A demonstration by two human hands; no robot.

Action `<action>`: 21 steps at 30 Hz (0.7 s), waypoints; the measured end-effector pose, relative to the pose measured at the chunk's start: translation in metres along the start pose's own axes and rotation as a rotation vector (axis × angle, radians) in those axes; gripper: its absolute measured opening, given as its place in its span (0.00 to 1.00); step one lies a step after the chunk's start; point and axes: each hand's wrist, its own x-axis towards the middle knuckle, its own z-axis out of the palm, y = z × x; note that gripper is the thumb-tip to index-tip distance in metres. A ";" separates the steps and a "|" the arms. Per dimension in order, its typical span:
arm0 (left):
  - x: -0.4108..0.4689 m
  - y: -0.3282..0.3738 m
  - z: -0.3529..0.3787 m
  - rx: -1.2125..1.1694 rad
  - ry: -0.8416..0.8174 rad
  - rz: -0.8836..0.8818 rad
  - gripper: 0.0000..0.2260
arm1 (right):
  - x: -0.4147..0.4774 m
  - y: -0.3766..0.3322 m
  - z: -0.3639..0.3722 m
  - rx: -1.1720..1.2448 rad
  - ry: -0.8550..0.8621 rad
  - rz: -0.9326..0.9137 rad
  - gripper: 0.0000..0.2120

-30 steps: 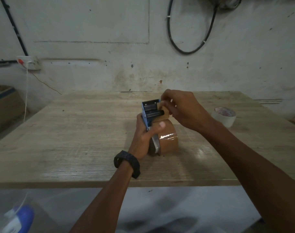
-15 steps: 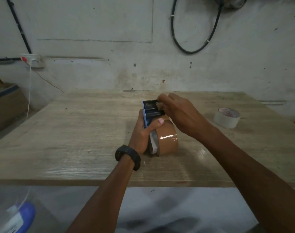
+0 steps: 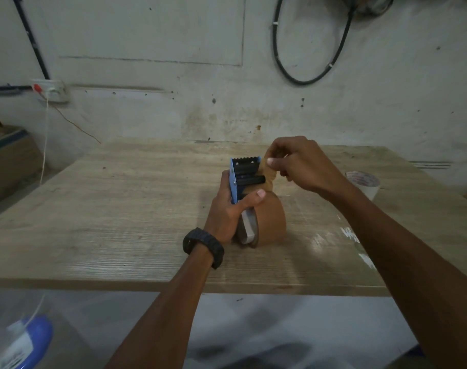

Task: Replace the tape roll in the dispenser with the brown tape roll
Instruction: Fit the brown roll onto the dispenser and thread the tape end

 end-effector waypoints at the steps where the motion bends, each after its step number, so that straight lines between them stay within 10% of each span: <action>1: -0.001 0.000 0.000 0.006 -0.002 0.004 0.27 | -0.001 -0.001 -0.001 0.021 -0.029 0.014 0.05; 14: -0.002 -0.001 0.000 0.055 -0.014 0.036 0.32 | -0.005 0.001 -0.009 0.228 -0.134 0.067 0.17; 21: -0.002 0.000 0.000 0.040 0.001 0.031 0.34 | -0.020 -0.019 -0.004 -0.212 -0.183 0.033 0.20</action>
